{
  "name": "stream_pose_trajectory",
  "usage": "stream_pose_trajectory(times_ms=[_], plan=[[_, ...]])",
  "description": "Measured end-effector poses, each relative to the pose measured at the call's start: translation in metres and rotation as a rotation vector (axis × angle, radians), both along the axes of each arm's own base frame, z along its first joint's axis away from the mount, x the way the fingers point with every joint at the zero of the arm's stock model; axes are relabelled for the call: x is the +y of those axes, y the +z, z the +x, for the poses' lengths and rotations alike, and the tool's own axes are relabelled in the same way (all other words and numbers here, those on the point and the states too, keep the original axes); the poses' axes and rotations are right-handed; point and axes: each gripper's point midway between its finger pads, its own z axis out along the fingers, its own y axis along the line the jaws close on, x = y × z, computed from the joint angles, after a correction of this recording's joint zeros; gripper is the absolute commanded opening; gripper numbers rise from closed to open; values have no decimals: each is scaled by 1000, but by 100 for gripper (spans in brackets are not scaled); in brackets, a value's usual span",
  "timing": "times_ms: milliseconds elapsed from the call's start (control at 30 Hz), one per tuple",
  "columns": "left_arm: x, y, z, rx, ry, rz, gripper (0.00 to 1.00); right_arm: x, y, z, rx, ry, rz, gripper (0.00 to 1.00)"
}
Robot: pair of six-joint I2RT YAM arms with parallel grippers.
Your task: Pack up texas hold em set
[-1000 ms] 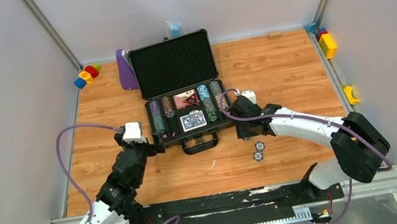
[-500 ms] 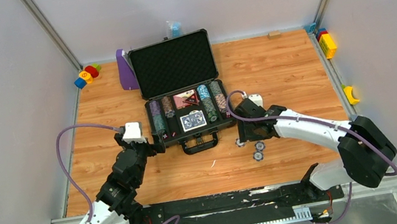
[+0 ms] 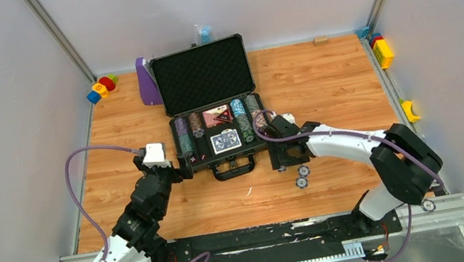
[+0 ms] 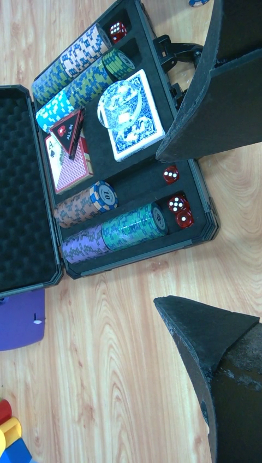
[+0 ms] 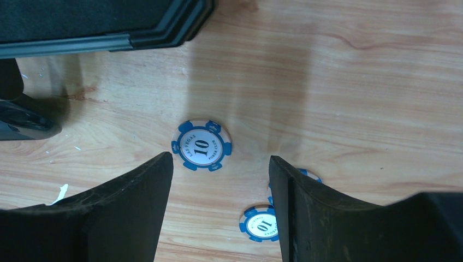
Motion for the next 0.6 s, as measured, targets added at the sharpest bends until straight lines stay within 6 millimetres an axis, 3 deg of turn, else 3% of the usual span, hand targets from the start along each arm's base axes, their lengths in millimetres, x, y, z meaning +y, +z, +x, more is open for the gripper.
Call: stream_pose_trajectory(times_ms=[467,600], plan=[[0,0,0,0,1,0,100,19,-8,5,58,69,-11,58],[0,0,0,0,0,0,100,18,-8,4,64,75,-17,51]])
